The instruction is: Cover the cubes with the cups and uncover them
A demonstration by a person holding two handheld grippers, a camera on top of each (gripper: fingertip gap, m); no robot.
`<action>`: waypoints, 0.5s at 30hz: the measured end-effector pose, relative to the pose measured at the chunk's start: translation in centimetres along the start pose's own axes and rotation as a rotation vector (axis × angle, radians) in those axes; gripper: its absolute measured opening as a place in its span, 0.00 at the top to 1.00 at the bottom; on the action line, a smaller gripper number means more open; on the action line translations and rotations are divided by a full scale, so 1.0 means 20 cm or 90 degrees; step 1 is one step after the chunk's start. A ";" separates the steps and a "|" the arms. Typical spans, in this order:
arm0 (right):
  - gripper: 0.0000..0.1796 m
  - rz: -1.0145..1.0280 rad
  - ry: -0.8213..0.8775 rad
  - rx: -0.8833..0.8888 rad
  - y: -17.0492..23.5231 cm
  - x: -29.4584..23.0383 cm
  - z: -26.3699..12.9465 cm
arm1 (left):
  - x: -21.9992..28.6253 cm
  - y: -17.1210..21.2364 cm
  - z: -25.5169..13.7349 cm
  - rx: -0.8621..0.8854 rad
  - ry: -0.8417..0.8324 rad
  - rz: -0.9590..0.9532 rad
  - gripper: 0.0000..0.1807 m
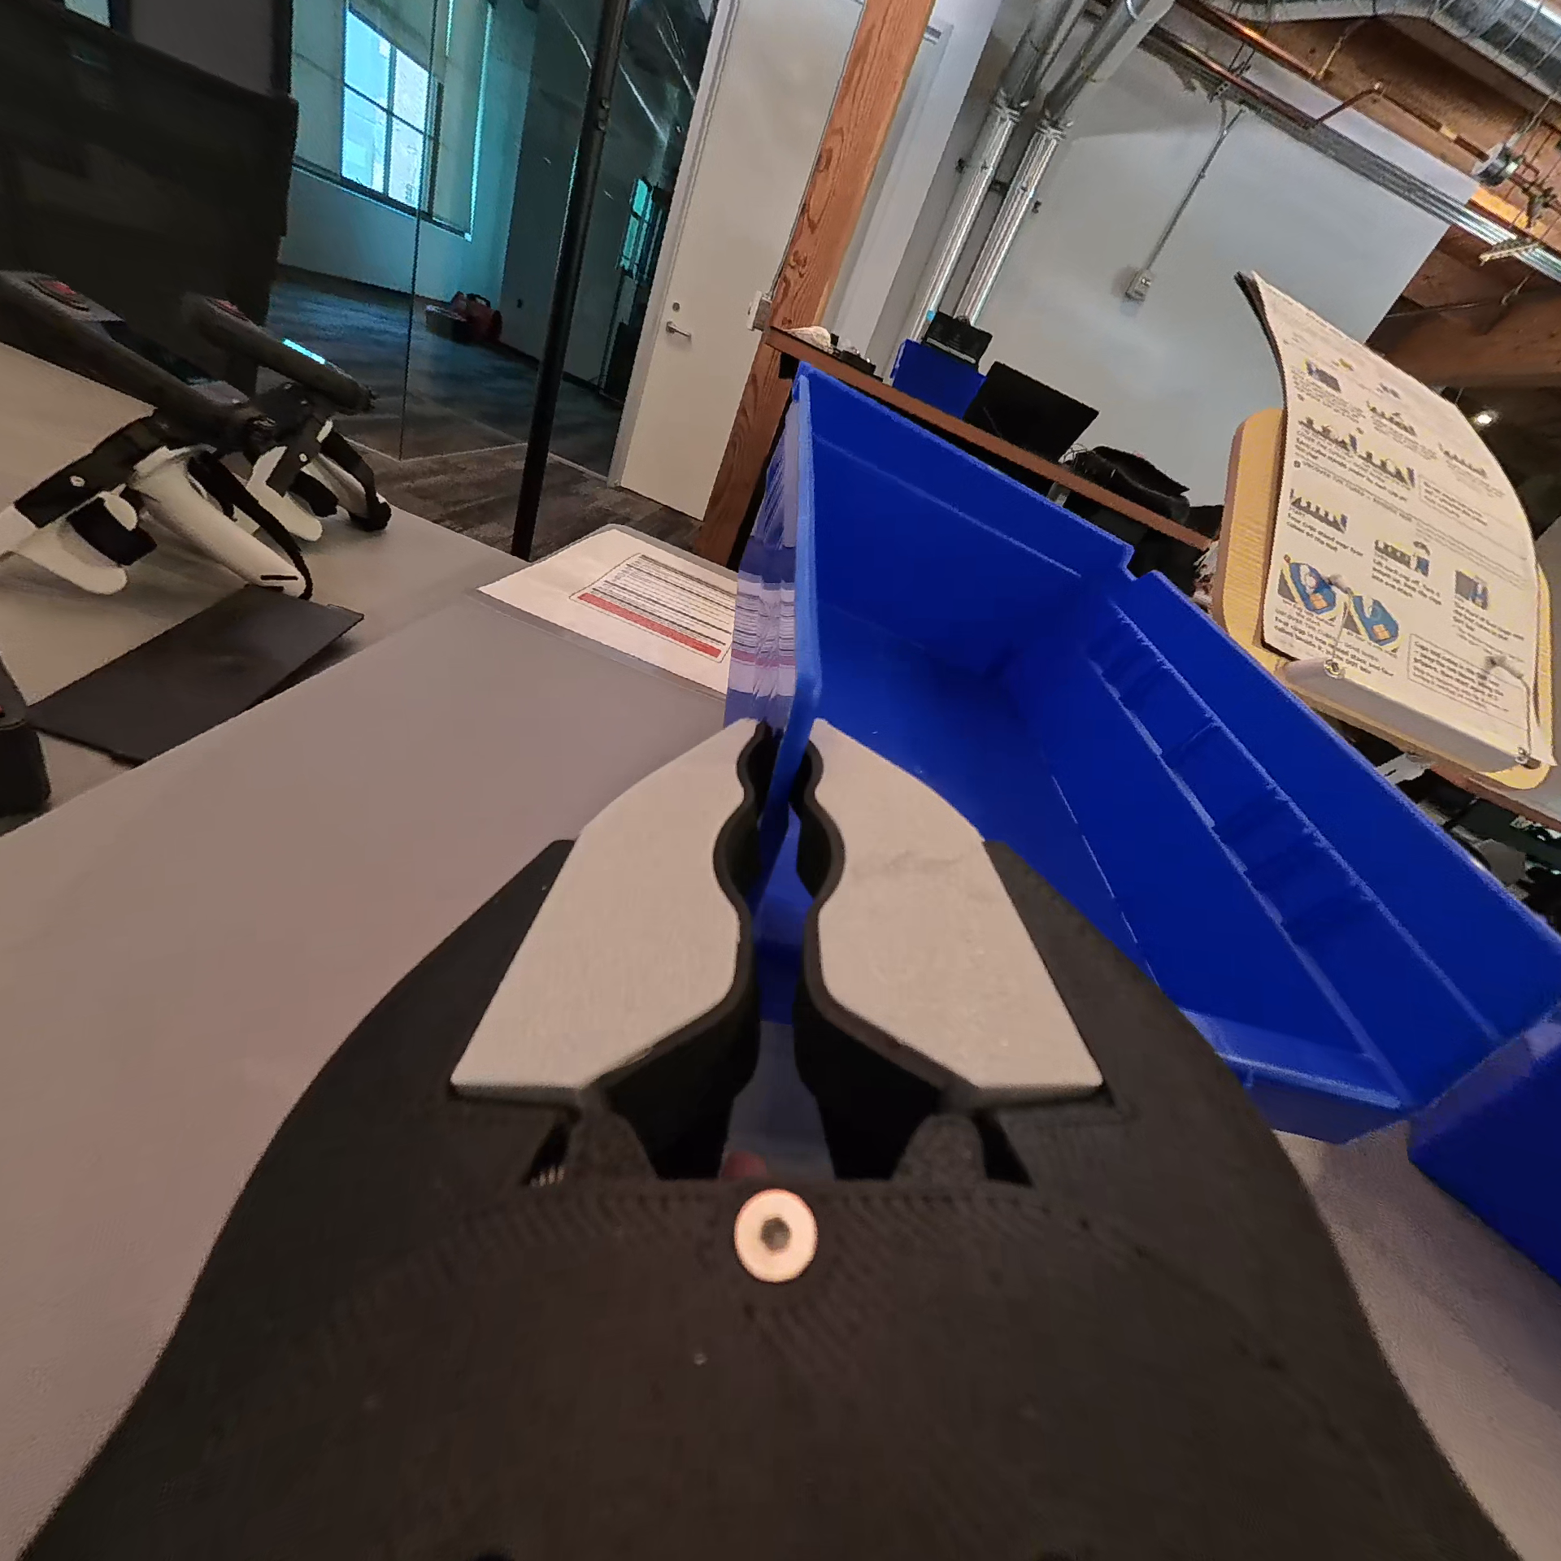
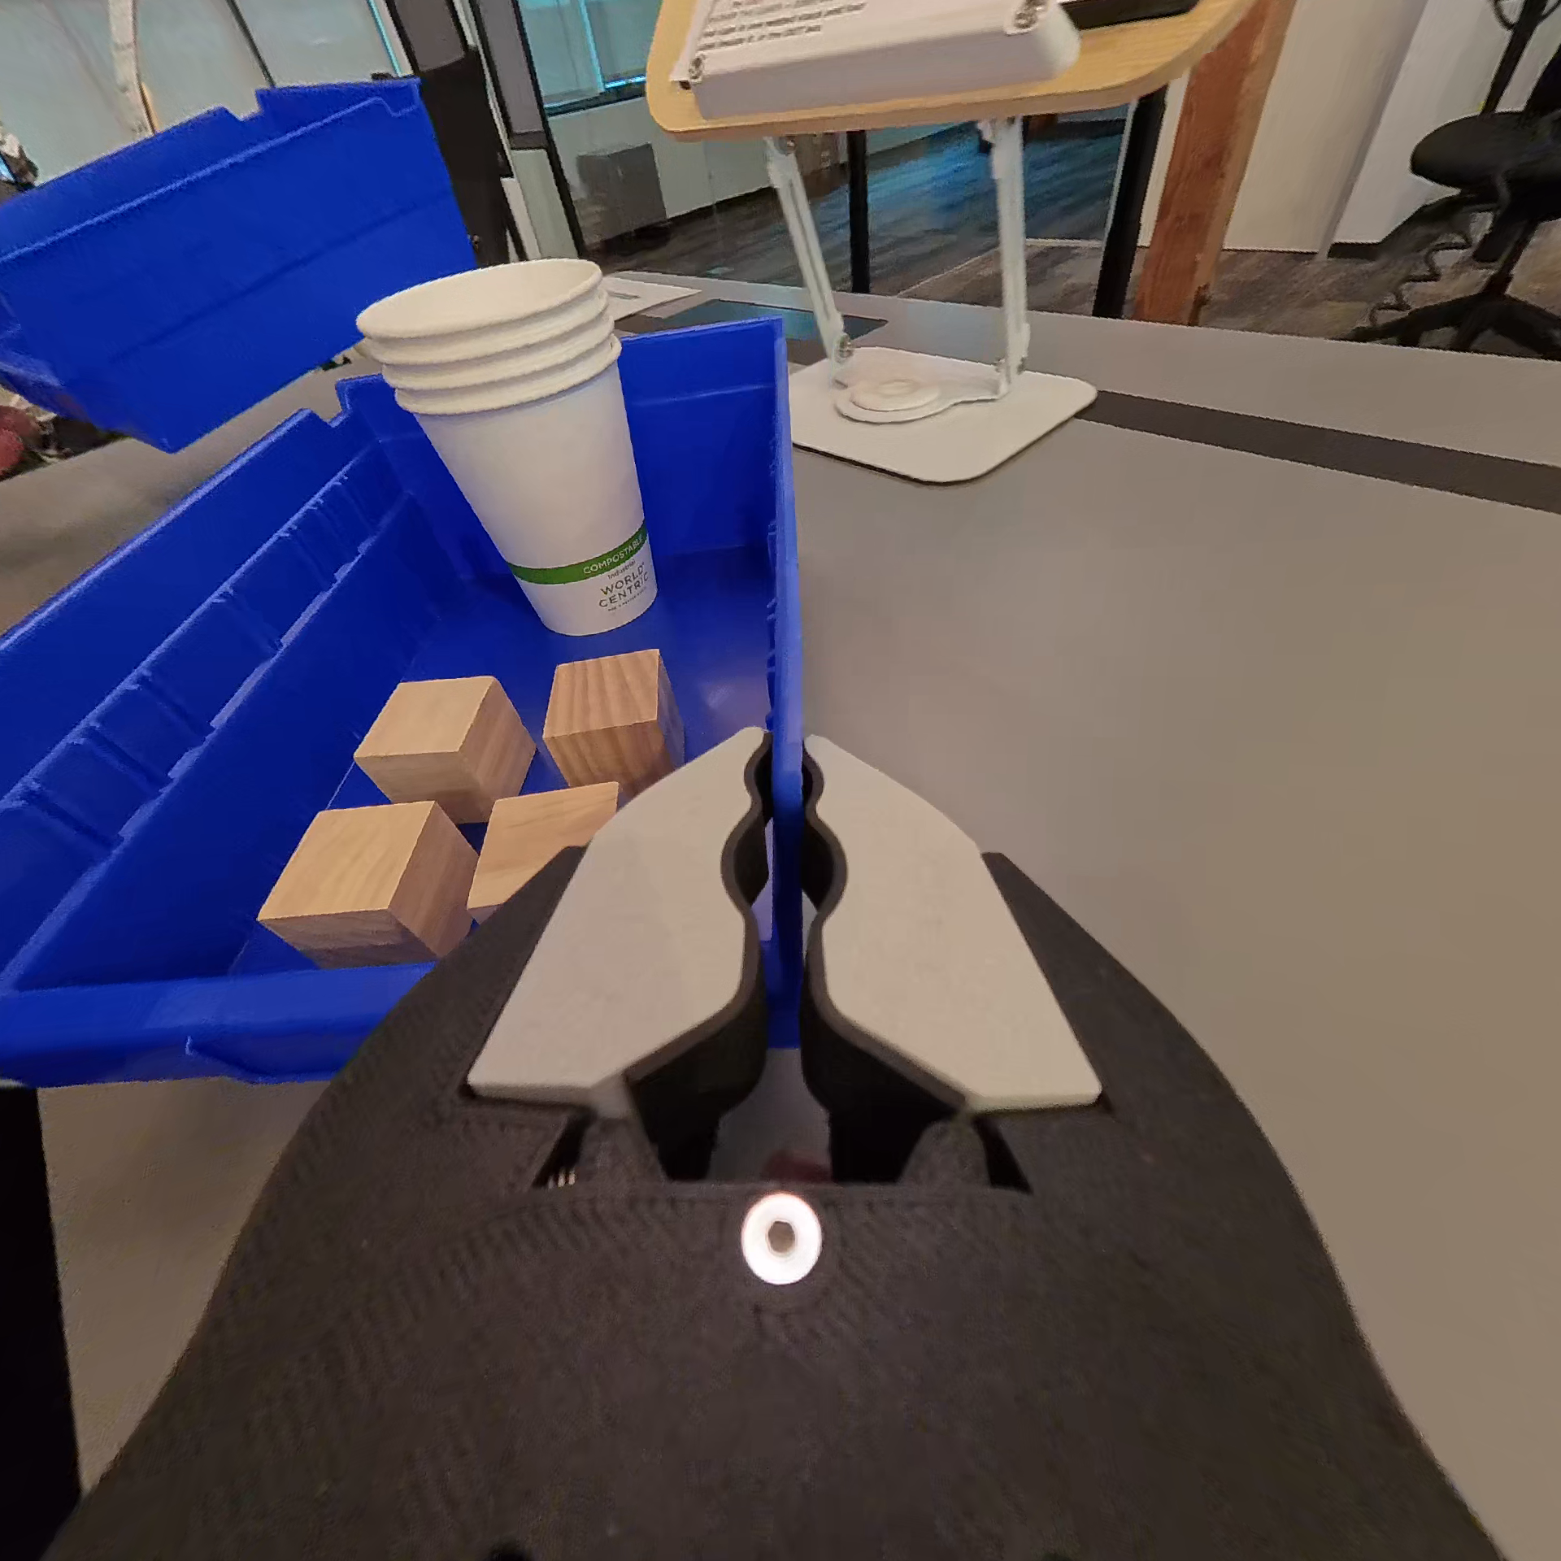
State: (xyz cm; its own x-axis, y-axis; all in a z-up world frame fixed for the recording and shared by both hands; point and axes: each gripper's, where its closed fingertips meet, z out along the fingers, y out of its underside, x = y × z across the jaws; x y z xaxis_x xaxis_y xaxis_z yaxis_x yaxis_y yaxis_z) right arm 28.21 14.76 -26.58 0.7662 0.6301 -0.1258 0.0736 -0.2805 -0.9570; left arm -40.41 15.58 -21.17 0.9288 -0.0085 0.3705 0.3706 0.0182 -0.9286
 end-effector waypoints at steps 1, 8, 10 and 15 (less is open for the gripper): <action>0.99 -0.002 -0.004 -0.002 -0.01 -0.02 0.05 | -0.01 0.00 0.00 0.002 0.000 0.000 0.98; 0.98 0.007 -0.019 -0.010 -0.09 -0.17 0.41 | -0.09 -0.03 -0.03 0.021 -0.016 -0.015 0.98; 0.99 0.012 -0.017 -0.011 -0.11 -0.21 0.51 | -0.11 -0.03 -0.03 0.025 -0.022 -0.018 0.98; 0.99 0.002 -0.011 -0.017 -0.15 -0.35 0.76 | -0.18 -0.05 -0.05 0.038 -0.037 -0.027 0.98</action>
State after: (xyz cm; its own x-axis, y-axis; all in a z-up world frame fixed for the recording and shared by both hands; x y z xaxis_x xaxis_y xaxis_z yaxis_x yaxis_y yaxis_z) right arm 12.92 22.19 -26.71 0.7555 0.6415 -0.1333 0.0887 -0.3018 -0.9492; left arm -44.16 14.51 -21.57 0.9103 0.0470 0.4114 0.4072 0.0780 -0.9100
